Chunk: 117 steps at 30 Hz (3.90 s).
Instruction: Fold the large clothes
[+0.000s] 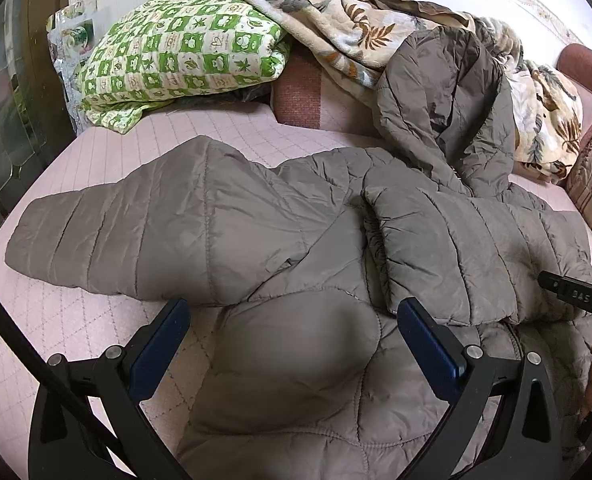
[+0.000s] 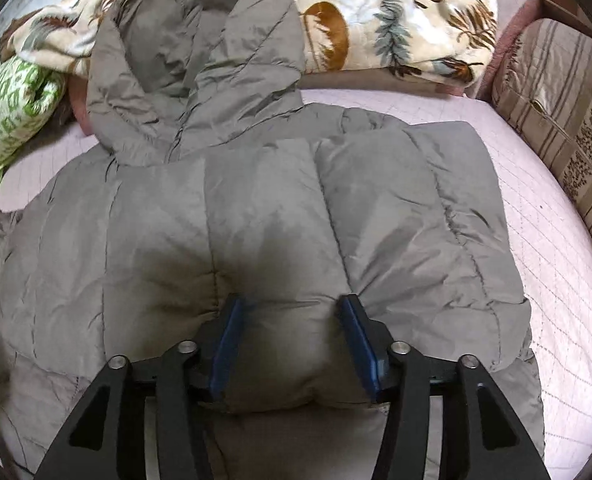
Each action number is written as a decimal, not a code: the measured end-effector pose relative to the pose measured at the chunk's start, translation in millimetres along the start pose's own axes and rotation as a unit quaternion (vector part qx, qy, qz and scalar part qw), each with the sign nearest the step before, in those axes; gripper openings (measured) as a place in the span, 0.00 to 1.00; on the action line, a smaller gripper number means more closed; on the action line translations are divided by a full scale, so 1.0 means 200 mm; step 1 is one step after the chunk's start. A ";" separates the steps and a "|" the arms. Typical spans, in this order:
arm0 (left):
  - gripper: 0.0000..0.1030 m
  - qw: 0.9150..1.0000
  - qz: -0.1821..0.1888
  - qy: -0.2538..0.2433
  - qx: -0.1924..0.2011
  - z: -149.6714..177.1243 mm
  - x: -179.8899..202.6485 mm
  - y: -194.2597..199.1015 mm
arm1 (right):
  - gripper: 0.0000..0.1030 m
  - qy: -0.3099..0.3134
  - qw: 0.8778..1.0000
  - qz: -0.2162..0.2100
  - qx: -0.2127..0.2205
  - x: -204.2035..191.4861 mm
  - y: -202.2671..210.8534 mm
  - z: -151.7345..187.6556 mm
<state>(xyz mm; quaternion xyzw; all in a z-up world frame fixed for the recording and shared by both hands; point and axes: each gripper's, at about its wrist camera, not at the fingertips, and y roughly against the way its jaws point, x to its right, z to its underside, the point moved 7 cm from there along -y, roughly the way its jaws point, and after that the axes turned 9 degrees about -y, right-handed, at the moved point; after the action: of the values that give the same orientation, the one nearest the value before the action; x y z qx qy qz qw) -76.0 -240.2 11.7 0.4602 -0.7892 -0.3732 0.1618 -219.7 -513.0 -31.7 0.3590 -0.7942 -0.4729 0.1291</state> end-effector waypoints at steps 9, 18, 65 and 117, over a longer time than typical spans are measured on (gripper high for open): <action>1.00 1.000 -0.006 -0.002 0.001 0.01 -0.02 0.01 | 0.56 -0.004 0.988 -0.140 0.059 -0.09 0.44 0.26; 1.00 0.999 -0.036 -0.018 0.004 0.03 -0.05 0.02 | 0.56 0.066 0.978 -0.187 0.068 -0.22 0.43 0.36; 0.75 0.919 0.000 0.395 -0.008 0.42 -1.68 -0.06 | 0.56 0.027 0.975 -0.216 0.042 -0.15 0.41 0.33; 0.13 0.945 -0.001 0.244 0.218 -0.66 -1.29 0.74 | 0.56 -0.068 0.969 -0.221 0.090 0.18 0.51 0.16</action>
<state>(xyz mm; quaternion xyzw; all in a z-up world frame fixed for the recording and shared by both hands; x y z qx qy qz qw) 48.4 -36.2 233.3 0.5622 -0.7869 -0.0685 0.2452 -307.4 -487.1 32.8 0.5023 -0.7416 -0.4397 -0.0658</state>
